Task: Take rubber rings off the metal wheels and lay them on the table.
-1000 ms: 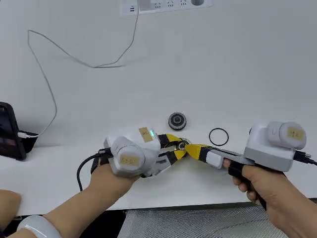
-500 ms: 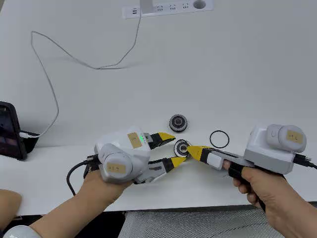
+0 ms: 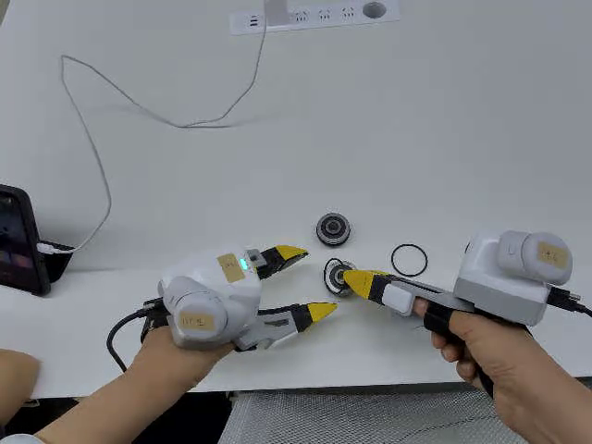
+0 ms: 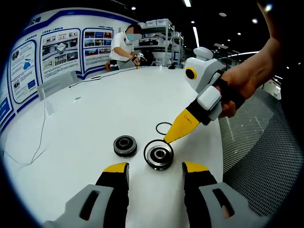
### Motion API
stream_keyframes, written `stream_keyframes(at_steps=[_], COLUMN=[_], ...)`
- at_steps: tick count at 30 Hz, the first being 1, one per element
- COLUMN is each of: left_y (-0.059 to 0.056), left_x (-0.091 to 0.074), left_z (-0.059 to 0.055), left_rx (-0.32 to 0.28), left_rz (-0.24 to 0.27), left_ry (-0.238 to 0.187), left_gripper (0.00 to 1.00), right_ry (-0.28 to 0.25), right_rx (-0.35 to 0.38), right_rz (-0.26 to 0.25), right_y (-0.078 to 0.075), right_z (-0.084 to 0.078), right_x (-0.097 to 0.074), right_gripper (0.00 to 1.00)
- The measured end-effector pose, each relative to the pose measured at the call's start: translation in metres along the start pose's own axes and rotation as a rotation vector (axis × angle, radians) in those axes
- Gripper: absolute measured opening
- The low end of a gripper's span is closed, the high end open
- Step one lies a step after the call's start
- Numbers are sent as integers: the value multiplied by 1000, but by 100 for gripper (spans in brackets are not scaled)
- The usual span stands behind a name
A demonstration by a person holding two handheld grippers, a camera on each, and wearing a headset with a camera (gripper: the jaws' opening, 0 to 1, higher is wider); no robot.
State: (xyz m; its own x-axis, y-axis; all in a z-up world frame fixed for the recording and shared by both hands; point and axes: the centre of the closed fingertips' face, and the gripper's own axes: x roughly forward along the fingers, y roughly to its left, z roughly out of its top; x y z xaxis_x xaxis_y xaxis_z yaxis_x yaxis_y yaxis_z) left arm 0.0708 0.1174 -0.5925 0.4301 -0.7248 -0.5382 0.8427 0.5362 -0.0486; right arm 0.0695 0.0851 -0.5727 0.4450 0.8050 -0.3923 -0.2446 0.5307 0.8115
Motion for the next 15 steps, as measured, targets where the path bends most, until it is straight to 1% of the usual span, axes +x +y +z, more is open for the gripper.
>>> stream_keyframes(at_steps=[2,6,10,13,15], left_y=[1,3,4,7,9], left_x=[-2,-6,-10,-13,-14], left_z=[-1,-4,-6,-6,-7], left_rx=[-2,-15,-26,-36,-39], left_rz=[7,16,25,32,39], left_ry=[1,-2,-9,-16,-19], left_gripper=[48,49,50,52,53], right_ry=[-5,-19,-48,-70,-82], right_rx=[4,8,22,21,16], right_rz=[7,24,39,31,10], right_y=[3,8,13,13,6], right_z=[1,6,14,21,25], right_x=[-1,-6,-16,-25,-32], right_gripper=[1,1,1,1,1])
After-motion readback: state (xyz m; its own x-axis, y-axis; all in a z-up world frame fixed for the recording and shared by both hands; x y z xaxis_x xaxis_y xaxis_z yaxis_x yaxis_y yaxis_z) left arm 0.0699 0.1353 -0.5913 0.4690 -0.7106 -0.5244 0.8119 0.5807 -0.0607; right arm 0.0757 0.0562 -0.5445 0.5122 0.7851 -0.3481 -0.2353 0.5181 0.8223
